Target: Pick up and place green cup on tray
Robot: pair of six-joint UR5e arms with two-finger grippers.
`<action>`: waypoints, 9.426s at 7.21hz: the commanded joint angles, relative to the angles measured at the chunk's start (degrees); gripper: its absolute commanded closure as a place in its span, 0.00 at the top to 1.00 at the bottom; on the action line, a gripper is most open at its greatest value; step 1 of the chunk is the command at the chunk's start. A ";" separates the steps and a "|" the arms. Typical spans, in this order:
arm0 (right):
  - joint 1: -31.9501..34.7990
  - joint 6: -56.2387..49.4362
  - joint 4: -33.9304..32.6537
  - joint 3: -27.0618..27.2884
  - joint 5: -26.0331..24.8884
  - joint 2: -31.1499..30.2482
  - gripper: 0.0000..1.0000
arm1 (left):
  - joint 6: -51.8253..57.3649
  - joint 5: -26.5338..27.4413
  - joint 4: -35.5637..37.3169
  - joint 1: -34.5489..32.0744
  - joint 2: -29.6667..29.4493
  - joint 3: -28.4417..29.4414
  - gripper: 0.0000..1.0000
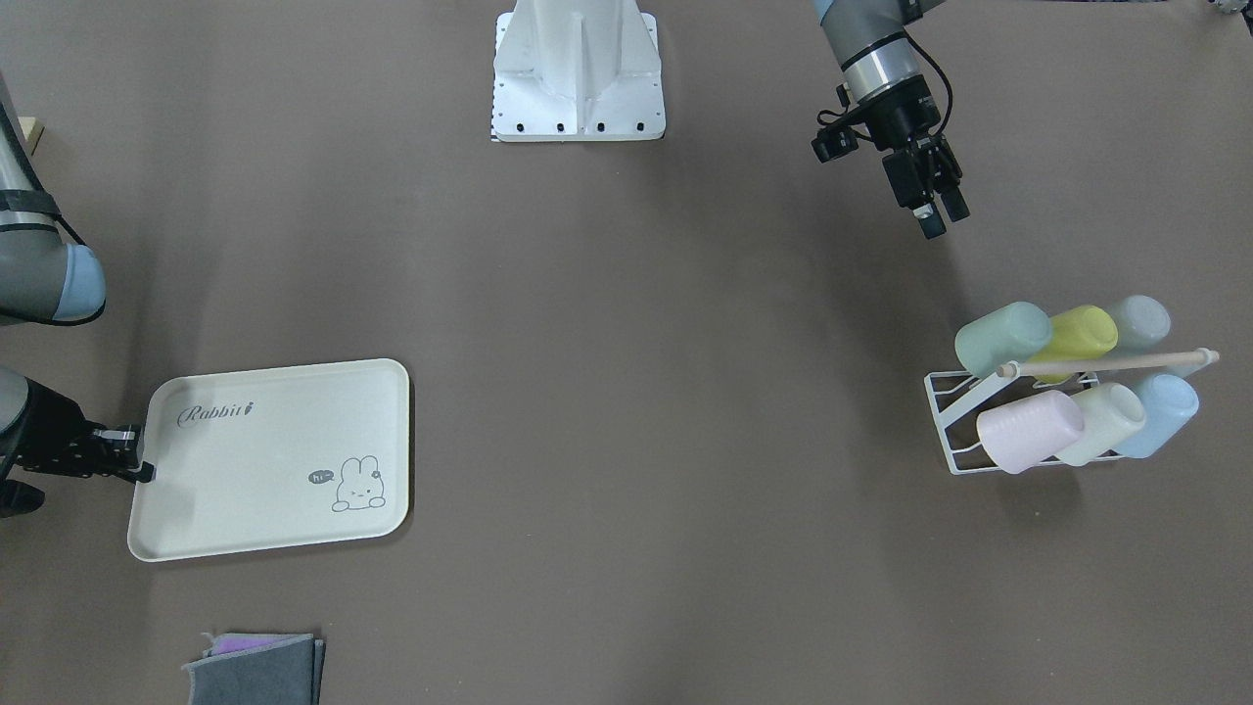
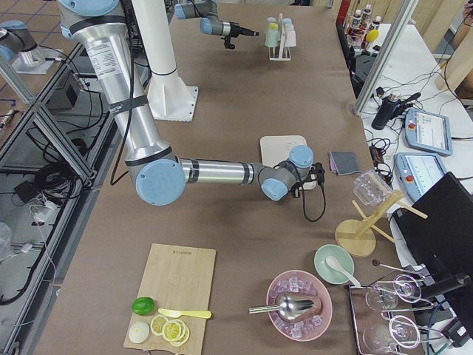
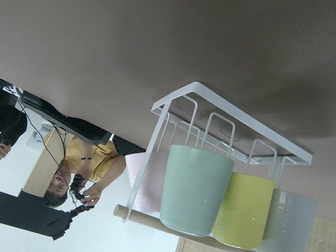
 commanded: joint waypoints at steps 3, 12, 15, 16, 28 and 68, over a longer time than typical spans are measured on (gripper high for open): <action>-2.95 4.88 -15.55 9.60 2.86 5.58 0.00 | 0.89 2.57 1.65 -1.78 -1.46 6.75 0.97; -25.48 29.01 -19.23 15.19 -14.63 18.78 0.00 | 0.71 10.14 1.47 -7.94 -7.17 19.24 0.97; -24.61 24.54 -19.23 15.28 -14.46 16.76 0.00 | 0.54 10.93 0.94 -8.56 -7.96 21.08 0.97; -24.34 24.44 -19.23 15.28 -14.54 16.15 0.00 | 0.54 10.94 0.94 -9.25 -8.67 21.96 0.97; -8.82 19.90 -19.40 17.22 0.62 7.45 1.00 | 0.36 10.41 0.77 -11.20 -10.26 27.50 0.97; 31.12 -32.34 -40.14 22.23 1.72 -25.34 1.00 | -62.46 -32.57 -71.83 -12.87 -27.61 20.20 0.00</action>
